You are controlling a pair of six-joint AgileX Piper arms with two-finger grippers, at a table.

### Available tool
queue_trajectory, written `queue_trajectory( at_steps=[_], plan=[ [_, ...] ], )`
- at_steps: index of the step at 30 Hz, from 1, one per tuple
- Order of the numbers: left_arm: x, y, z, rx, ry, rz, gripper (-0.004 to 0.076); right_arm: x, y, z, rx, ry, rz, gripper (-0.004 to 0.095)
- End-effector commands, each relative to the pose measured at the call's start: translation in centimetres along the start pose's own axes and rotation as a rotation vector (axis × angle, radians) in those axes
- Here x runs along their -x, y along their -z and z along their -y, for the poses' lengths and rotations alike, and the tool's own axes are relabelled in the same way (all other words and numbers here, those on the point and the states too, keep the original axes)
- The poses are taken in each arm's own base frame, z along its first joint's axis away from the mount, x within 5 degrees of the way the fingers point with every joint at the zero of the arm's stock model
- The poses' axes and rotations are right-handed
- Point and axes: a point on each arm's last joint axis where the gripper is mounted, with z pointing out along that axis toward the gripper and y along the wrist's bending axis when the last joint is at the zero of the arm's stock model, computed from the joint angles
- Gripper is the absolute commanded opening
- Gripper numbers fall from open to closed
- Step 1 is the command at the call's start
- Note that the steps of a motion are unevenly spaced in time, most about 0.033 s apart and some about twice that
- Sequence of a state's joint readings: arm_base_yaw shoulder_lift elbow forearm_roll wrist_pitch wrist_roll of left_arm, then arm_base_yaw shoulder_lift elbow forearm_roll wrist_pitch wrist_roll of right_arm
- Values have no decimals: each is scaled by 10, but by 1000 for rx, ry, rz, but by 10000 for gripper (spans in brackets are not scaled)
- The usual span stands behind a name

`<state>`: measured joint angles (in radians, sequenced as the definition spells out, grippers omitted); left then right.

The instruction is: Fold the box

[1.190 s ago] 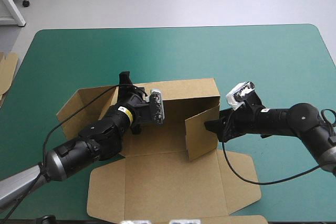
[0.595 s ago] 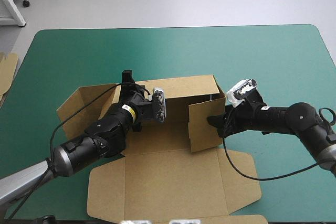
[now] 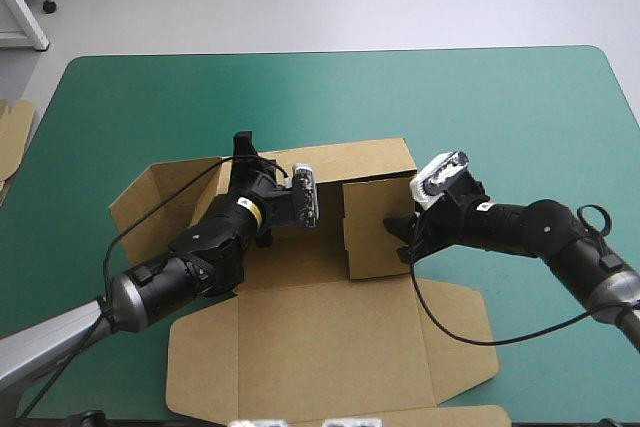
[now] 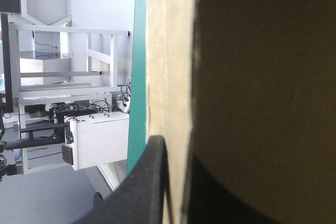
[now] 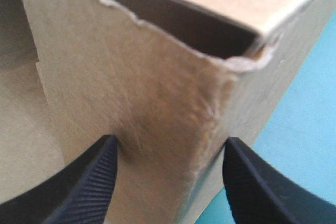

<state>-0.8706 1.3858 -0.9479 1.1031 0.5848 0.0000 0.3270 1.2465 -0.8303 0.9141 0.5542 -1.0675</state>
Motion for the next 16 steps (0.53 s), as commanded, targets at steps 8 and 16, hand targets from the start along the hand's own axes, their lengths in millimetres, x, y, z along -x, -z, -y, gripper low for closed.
queue_trajectory(
  at_steps=[8,16],
  plan=[
    [6,-1,12,-82,153,29,-14,16,2,-5,-134,5,77,494],
    [6,-1,12,-80,165,31,-14,14,-8,2,-162,-19,72,494]
  ],
)
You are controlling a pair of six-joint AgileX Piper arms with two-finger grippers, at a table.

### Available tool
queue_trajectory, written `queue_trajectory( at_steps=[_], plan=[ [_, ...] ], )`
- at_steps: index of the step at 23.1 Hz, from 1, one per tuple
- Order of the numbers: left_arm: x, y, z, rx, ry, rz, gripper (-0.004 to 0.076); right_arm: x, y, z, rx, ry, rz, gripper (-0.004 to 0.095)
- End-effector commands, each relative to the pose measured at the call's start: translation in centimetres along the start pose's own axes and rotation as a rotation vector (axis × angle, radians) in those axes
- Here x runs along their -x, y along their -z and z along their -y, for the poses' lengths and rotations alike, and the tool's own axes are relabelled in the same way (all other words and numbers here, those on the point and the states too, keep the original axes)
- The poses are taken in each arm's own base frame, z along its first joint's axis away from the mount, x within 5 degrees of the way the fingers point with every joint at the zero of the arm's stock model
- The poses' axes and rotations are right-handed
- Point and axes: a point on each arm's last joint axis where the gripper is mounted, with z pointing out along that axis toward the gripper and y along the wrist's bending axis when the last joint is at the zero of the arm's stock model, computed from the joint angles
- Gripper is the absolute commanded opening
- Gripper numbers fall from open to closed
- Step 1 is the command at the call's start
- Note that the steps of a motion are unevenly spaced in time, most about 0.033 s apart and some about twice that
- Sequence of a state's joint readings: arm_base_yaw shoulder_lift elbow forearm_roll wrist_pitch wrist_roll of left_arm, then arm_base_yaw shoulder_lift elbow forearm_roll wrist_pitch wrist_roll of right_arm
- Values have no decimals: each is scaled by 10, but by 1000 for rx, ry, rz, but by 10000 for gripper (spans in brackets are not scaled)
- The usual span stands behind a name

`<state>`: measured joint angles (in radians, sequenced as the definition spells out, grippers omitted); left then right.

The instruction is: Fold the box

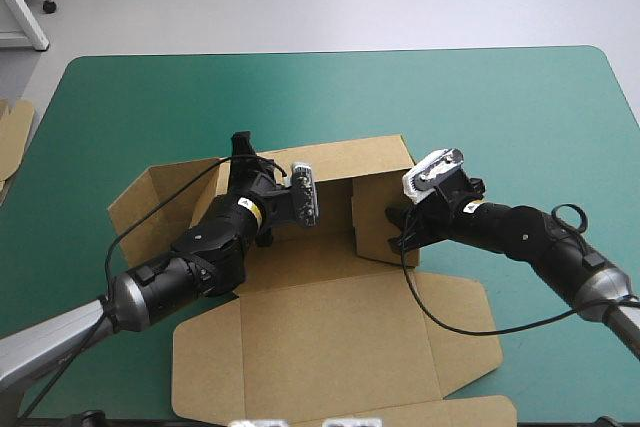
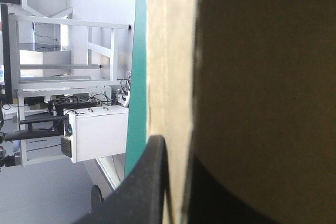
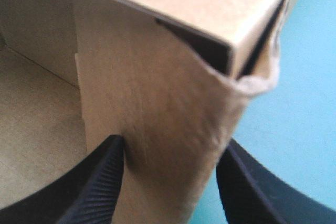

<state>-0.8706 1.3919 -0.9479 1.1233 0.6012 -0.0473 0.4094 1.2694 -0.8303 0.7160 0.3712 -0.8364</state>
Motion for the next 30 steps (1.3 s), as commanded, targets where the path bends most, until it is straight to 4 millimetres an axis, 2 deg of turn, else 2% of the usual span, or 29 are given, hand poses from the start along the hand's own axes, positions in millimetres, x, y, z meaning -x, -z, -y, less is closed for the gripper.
queue_trajectory(
  at_steps=[1,3,5,6,9,10,11,27,30],
  plan=[
    [7,0,12,-89,143,48,-14,10,-2,4,-36,-17,51,494],
    [7,0,12,-89,143,48,-14,9,-6,5,-44,-25,49,459],
    [7,0,12,-87,140,48,-14,10,-6,7,-59,-32,64,324],
    [7,0,12,-87,142,48,-14,11,-6,8,-71,-32,75,223],
    [8,1,12,-87,143,56,-14,11,-6,8,-74,-28,77,76],
    [9,1,12,-88,143,65,-14,11,-6,8,-74,-28,77,-5],
    [9,1,12,-88,143,65,-14,11,-7,8,-72,-31,73,-31],
    [8,1,9,-84,174,45,-10,10,-10,7,-53,-74,66,-32],
    [9,5,9,-87,182,53,64,10,-10,7,-56,-74,69,-31]
  ],
)
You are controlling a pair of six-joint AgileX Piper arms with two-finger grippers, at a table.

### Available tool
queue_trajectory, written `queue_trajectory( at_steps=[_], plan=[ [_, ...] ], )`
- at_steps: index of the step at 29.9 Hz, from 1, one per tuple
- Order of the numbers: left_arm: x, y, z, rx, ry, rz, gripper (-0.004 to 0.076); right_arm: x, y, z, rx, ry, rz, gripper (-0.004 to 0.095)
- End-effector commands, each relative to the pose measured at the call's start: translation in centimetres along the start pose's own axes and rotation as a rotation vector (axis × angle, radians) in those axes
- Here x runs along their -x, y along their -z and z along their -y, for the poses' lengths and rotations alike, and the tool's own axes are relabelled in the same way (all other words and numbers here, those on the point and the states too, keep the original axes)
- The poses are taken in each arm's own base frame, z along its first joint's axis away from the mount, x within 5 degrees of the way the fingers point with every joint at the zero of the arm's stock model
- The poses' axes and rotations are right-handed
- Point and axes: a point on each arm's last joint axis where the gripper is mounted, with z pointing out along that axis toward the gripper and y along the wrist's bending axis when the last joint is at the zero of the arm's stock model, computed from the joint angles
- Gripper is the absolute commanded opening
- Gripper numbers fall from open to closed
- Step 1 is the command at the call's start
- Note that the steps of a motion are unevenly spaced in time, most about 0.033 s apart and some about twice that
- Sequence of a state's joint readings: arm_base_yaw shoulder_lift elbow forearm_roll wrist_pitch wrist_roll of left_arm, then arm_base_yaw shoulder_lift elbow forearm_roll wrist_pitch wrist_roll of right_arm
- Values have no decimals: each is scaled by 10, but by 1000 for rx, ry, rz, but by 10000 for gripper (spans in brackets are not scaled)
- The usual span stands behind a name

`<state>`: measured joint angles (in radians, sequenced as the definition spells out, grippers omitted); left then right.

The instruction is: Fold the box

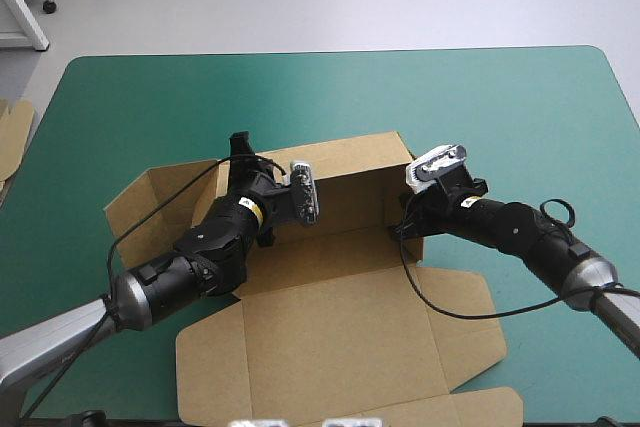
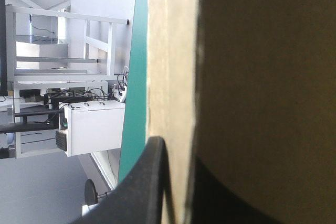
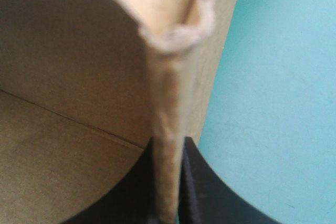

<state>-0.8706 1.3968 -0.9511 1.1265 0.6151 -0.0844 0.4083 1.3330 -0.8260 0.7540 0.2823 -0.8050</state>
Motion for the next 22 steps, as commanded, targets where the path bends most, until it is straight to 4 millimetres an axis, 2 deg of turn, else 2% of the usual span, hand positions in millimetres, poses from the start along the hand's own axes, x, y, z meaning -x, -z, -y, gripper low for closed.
queue_trajectory(
  at_steps=[1,4,8,22],
  plan=[
    [11,9,10,-91,143,72,110,14,8,-2,-3,5,66,-31],
    [16,16,12,-91,130,76,268,14,8,-2,-5,3,67,-31],
    [19,23,12,-85,123,60,393,14,8,-2,-4,1,67,-31],
    [52,75,-11,-12,128,138,398,12,3,-1,-6,-22,53,-31]
  ],
)
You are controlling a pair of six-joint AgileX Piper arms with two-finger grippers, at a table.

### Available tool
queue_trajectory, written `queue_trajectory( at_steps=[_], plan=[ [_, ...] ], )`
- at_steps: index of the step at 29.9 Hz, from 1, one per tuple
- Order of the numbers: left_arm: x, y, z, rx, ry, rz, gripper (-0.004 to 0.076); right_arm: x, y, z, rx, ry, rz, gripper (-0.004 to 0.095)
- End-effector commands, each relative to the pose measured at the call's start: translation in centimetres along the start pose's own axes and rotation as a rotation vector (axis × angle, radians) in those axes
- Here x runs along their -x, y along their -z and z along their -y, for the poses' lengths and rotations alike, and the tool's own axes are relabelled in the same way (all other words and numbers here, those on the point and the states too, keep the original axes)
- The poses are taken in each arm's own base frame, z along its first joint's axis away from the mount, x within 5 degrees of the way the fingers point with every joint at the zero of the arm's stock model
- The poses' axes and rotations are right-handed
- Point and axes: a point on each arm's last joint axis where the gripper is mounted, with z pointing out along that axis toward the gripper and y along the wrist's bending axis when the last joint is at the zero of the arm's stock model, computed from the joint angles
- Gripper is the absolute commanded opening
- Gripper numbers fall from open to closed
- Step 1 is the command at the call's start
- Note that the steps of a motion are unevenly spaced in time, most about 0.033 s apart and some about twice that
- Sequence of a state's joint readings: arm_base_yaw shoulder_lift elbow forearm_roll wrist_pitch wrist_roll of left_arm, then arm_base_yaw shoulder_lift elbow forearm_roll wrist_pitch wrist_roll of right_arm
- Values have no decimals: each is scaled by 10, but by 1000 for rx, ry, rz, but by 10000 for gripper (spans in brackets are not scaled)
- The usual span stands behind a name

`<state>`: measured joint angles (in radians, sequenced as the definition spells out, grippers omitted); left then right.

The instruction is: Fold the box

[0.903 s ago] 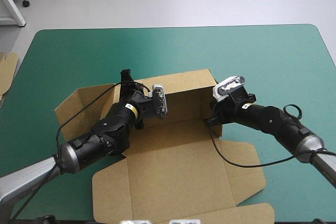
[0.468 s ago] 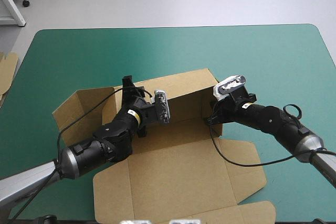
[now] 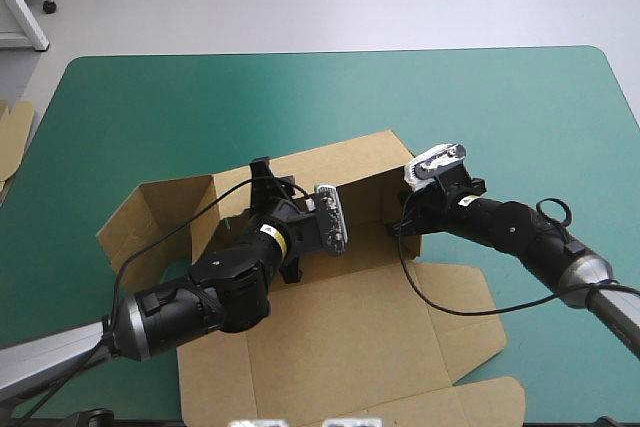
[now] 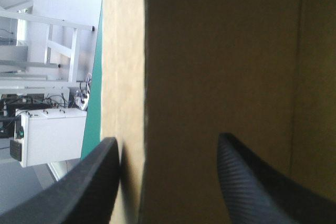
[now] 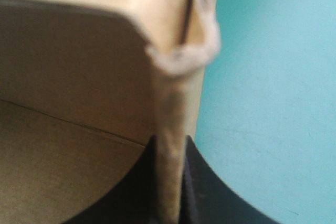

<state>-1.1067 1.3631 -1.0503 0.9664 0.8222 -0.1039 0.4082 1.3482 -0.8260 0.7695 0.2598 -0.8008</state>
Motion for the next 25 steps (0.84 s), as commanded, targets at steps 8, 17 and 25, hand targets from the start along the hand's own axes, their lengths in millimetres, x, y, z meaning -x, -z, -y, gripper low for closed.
queue_trajectory(
  at_steps=[8,17,25],
  plan=[
    [23,49,-56,259,83,118,167,12,7,-3,5,-1,49,-31],
    [-20,31,-109,255,335,-24,-6,12,8,-3,11,-2,46,-31],
    [-68,33,-159,167,660,-64,-6,12,8,-4,17,-4,42,-31]
  ],
)
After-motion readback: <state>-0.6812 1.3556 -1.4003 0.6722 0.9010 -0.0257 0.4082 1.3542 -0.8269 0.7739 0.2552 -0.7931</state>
